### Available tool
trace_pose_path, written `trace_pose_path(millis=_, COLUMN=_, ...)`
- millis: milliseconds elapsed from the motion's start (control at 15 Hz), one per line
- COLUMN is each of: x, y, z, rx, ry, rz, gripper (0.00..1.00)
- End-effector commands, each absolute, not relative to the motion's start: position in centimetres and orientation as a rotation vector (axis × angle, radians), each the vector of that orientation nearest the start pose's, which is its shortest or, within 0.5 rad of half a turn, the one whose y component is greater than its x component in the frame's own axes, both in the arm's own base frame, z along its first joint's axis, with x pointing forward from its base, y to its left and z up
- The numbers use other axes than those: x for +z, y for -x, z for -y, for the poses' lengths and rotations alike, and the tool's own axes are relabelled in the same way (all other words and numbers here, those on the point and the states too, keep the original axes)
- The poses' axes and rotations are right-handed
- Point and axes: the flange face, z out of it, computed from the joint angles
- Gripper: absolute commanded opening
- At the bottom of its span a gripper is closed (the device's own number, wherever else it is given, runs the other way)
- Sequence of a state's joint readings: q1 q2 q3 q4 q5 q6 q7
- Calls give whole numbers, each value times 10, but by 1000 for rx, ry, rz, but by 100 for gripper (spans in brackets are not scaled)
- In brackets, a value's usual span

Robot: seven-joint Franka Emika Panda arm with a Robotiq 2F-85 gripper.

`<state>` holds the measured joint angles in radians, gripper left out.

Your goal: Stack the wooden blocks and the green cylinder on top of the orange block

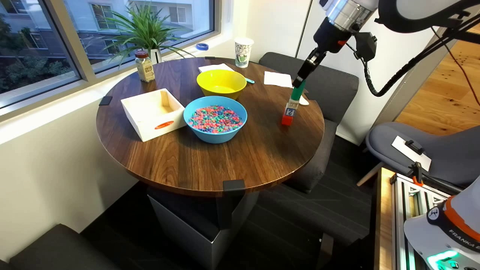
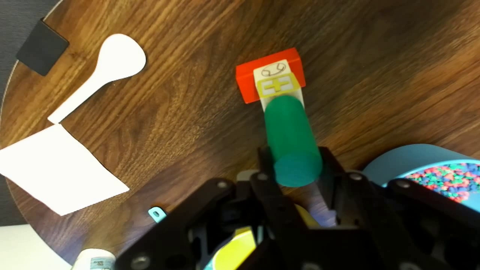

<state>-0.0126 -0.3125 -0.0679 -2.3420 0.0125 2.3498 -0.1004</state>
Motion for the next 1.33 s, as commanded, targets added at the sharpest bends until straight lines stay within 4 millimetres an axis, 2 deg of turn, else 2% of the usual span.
trace_pose_path(millis=0, x=486, y=-473, z=38, rx=-467, ry=3113, rz=6, gripper=59)
trace_pose_path(millis=333, x=488, y=-474, z=38, rx=-474, ry=3111, rz=7, gripper=96)
trace_pose_path(millis=400, x=490, y=-474, z=38, rx=-478, ry=3110, rz=7, gripper=99)
trace_pose_path(millis=600, x=498, y=-474, z=37, rx=-498, ry=3114, rz=11, gripper=100)
trace_pose_path(millis=933, x=542, y=-475, z=27, rx=-608, ry=3112, rz=9, gripper=100)
trace_pose_path(millis=1000, x=525, y=-480, z=32, rx=-609, ry=3096, rz=29, gripper=100)
trace_pose_path(millis=1067, x=532, y=-480, z=31, rx=-630, ry=3093, rz=31, gripper=100)
trace_pose_path(millis=1267, x=530, y=-481, z=32, rx=-623, ry=3094, rz=28, gripper=100)
